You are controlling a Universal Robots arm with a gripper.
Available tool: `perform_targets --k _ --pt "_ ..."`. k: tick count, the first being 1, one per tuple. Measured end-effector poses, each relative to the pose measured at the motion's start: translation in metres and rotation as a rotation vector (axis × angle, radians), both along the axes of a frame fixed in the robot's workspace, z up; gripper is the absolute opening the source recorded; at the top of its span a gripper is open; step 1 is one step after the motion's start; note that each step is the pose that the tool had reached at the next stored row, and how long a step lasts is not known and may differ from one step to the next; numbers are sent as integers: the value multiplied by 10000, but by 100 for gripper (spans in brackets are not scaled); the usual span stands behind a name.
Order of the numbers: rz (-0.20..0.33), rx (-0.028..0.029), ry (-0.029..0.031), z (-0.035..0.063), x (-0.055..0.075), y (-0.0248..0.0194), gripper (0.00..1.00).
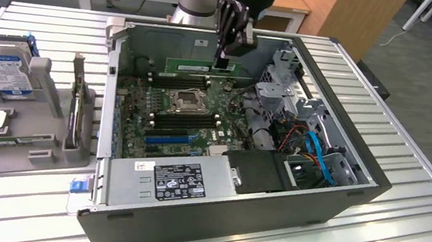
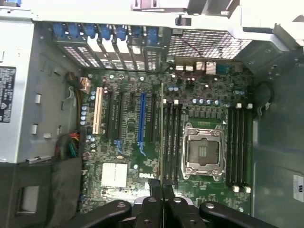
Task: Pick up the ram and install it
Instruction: 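Pick up the ram and move it above insertion slot, then insert the ram into the slot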
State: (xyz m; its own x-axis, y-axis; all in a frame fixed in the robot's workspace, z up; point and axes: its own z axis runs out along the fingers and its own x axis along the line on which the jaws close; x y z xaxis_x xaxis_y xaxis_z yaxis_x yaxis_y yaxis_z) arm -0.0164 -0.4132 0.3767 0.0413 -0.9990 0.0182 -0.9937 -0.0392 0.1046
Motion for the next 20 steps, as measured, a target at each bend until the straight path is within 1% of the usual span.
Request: perform_targets --k 1,2,11,15,20 --pt "-2 1 0 0 0 15 12" --pt "-1 -1 0 0 0 21 12" --pt "-1 0 -2 -2 0 21 12" --pt "-13 1 -10 -27 0 21 12" --pt "-84 -1 -38 -77 0 21 12"
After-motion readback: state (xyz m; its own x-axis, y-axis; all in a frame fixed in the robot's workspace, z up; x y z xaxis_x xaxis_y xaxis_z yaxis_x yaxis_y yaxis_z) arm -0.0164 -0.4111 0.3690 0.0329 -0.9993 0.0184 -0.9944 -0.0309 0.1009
